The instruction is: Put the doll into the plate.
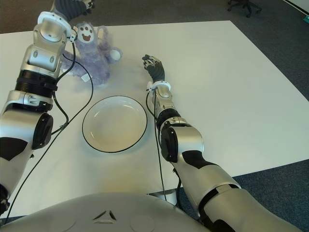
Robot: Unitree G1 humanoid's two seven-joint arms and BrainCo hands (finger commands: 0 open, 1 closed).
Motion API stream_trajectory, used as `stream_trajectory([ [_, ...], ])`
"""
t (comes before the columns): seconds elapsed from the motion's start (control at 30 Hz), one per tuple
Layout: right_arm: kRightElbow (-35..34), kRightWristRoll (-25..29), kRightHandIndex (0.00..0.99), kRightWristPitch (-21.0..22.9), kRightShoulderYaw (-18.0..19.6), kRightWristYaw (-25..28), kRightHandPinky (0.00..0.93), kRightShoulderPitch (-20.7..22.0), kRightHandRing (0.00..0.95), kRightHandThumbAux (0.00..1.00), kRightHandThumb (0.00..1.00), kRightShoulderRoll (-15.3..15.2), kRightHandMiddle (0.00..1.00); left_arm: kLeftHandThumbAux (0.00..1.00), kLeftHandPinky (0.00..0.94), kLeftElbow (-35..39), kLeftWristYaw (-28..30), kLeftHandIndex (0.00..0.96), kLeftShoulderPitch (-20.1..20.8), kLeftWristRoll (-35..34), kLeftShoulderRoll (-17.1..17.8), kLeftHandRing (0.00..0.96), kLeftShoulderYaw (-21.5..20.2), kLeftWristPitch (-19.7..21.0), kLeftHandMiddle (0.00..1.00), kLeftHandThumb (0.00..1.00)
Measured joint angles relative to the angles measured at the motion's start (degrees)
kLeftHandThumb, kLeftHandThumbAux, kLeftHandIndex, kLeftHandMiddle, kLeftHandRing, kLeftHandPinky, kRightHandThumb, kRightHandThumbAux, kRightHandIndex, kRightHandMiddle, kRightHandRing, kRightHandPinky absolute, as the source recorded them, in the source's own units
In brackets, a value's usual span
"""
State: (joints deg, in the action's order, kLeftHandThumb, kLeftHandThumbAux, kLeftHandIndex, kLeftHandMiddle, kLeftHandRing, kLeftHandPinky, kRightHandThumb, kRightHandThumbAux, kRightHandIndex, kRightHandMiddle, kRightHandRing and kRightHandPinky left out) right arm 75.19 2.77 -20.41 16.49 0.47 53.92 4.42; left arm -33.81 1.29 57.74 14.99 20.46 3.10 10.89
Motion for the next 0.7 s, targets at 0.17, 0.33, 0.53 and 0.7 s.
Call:
stream_trajectory([
  [0.17, 0.0, 0.0, 0.406, 0.0, 0.0, 0.1, 0.164, 0.0, 0.135, 0.732, 0.701, 0.0, 0.172, 0.683, 0.848, 0.1, 0.0, 0.692, 1.7, 0.5, -0.2, 0.862, 0.6, 1.9, 0.837, 0.525],
  [0.33, 0.1, 0.0, 0.407, 0.0, 0.1, 0.3, 0.172, 0.0, 0.136, 0.730, 0.703, 0.0, 0.174, 0.683, 0.856, 1.0, -0.1, 0.693, 2.9, 2.2, -0.3, 0.863, 1.7, 3.5, 0.836, 0.530],
  [0.53, 0.1, 0.1, 0.408, 0.0, 0.3, 0.3, 0.181, 0.0, 0.142, 0.731, 0.703, 0.0, 0.176, 0.672, 0.871, 1.0, -0.7, 0.734, 3.7, 4.4, -0.2, 0.862, 3.2, 2.5, 0.843, 0.552],
  [0.7, 0.1, 0.3, 0.407, 0.0, 0.4, 0.4, 0.180, 0.0, 0.145, 0.732, 0.703, 0.0, 0.176, 0.659, 0.869, 0.5, -1.9, 0.745, 4.2, 5.4, -0.2, 0.860, 3.8, 0.9, 0.844, 0.561],
])
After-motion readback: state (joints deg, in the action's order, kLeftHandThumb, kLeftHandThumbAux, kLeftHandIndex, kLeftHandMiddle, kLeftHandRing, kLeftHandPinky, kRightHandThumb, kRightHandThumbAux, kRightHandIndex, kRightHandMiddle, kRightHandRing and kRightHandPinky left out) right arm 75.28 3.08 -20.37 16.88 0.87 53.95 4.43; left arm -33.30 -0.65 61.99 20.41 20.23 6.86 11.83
